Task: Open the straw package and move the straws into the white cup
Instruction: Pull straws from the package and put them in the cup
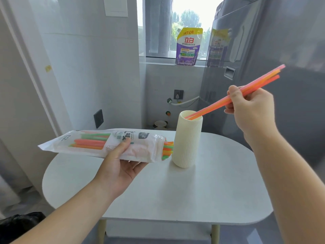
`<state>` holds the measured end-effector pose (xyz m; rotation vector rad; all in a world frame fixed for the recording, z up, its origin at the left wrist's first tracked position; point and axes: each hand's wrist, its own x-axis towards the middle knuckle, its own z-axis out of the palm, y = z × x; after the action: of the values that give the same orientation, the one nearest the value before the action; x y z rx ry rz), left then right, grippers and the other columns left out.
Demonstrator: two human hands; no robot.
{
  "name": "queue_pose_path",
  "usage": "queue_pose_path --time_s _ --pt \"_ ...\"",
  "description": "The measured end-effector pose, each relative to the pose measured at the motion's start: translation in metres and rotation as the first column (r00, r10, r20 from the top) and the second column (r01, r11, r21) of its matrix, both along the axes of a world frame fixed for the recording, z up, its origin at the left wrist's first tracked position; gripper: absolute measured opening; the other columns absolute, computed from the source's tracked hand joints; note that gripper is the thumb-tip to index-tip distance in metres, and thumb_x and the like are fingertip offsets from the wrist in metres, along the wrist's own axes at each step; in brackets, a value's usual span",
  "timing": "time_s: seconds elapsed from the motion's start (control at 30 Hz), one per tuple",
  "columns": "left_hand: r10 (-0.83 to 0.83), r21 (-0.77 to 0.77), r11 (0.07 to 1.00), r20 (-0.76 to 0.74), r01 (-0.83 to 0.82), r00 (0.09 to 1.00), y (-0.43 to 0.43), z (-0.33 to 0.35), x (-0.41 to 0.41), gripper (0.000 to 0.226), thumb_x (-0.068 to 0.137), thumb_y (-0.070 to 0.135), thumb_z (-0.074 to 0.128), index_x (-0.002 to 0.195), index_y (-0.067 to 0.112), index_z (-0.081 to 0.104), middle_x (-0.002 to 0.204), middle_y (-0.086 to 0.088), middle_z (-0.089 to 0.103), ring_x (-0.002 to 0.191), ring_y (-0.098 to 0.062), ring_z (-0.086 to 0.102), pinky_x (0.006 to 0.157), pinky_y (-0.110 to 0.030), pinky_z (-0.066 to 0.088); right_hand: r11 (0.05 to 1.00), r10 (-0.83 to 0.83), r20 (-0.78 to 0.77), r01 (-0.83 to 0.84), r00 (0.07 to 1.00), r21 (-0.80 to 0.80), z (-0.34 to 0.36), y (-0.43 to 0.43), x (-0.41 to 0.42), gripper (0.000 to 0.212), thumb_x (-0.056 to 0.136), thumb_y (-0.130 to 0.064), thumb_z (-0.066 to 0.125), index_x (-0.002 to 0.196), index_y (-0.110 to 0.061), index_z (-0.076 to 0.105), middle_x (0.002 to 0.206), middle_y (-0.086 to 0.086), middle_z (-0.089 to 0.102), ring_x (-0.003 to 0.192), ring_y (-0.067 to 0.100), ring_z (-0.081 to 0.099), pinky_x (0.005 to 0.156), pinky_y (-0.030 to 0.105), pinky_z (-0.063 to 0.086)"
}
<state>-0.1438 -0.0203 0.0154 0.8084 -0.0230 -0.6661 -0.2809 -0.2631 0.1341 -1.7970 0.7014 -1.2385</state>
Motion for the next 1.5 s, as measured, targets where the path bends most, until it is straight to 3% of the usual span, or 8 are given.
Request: queue_pose_path --time_s 0.23,0.47,0.63,0.77,0.83,0.97,1.27,1.5 --pt "-0.046 0.024 0.999 0.02 0.046 0.999 -0.009 -0.007 -0.009 0.024 0.093 0.021 0.065 0.117 0.018 0.069 0.105 -0.009 0.079 0.086 -0.023 0.077 0.073 -0.041 0.065 0.994 0.102 -0.182 -0.106 0.978 -0.012 -0.02 0.01 0.028 0.018 0.096 -0.034 0.063 0.085 -0.022 0.067 0.073 0.003 0.07 0.069 0.023 0.07 0.079 0.047 0.06" --pt "-0.068 0.037 0.997 0.03 0.067 0.997 -0.004 -0.007 -0.011 0.044 0.093 0.021 0.066 0.136 0.017 0.062 0.124 -0.014 0.074 0.115 -0.031 0.07 0.078 -0.045 0.064 0.992 0.12 -0.165 -0.113 0.979 0.054 -0.029 0.007 0.03 0.037 0.085 -0.038 0.077 0.111 -0.02 0.061 0.087 0.001 0.074 0.074 0.016 0.074 0.08 0.043 0.061" --pt "-0.052 -0.004 0.999 0.054 0.052 0.997 -0.001 -0.001 -0.011 0.047 0.091 0.021 0.067 0.138 0.018 0.061 0.12 -0.012 0.075 0.101 -0.027 0.075 0.074 -0.042 0.064 0.998 0.027 -0.192 -0.016 0.981 0.06 -0.046 0.023 0.02 0.034 0.096 -0.041 0.058 0.088 -0.008 0.062 0.073 0.001 0.064 0.057 0.012 0.058 0.064 0.037 0.052" --pt "-0.041 0.006 0.999 0.114 0.041 0.993 0.002 0.005 -0.011 0.045 0.09 0.023 0.067 0.135 0.017 0.063 0.119 -0.01 0.075 0.096 -0.023 0.075 0.071 -0.038 0.064 0.916 0.324 -0.312 -0.212 0.893 0.341 -0.078 0.054 0.014 0.05 0.101 -0.047 0.046 0.093 -0.001 0.063 0.069 0.006 0.055 0.055 0.017 0.048 0.052 0.03 0.04" --pt "-0.033 0.021 0.999 0.148 0.031 0.988 0.003 0.006 -0.012 0.039 0.092 0.023 0.067 0.13 0.018 0.066 0.122 -0.011 0.074 0.098 -0.022 0.074 0.072 -0.037 0.063 0.82 0.465 -0.272 -0.295 0.842 0.49 -0.089 0.067 0.012 0.044 0.1 -0.047 0.049 0.095 -0.007 0.066 0.067 0.004 0.055 0.05 0.016 0.047 0.048 0.028 0.041" --pt "-0.013 0.028 1.0 0.161 0.009 0.987 0.005 0.007 -0.016 0.039 0.091 0.024 0.068 0.13 0.019 0.066 0.119 -0.01 0.075 0.099 -0.023 0.075 0.072 -0.037 0.063 0.758 0.564 -0.149 -0.437 0.813 0.484 -0.096 0.075 0.012 0.031 0.097 -0.038 0.061 0.094 -0.008 0.068 0.065 0.003 0.056 0.051 0.015 0.05 0.051 0.03 0.045" --pt "0.02 0.032 0.999 0.127 -0.025 0.992 0.009 0.009 -0.015 0.027 0.092 0.023 0.068 0.118 0.022 0.07 0.112 -0.007 0.077 0.096 -0.023 0.075 0.071 -0.037 0.064 0.821 0.512 -0.131 -0.439 0.849 0.364 -0.092 0.075 0.013 0.013 0.097 -0.014 0.064 0.088 -0.005 0.069 0.066 0.008 0.066 0.053 0.018 0.061 0.053 0.03 0.053" --pt "0.052 -0.001 0.999 0.096 -0.052 0.994 0.011 0.013 -0.011 0.031 0.091 0.022 0.069 0.122 0.021 0.068 0.113 -0.008 0.077 0.094 -0.024 0.077 0.07 -0.037 0.064 0.818 0.475 -0.093 -0.401 0.875 0.413 -0.09 0.071 0.008 0.024 0.098 -0.03 0.06 0.085 -0.009 0.061 0.071 0.009 0.059 0.054 0.02 0.057 0.051 0.032 0.048"
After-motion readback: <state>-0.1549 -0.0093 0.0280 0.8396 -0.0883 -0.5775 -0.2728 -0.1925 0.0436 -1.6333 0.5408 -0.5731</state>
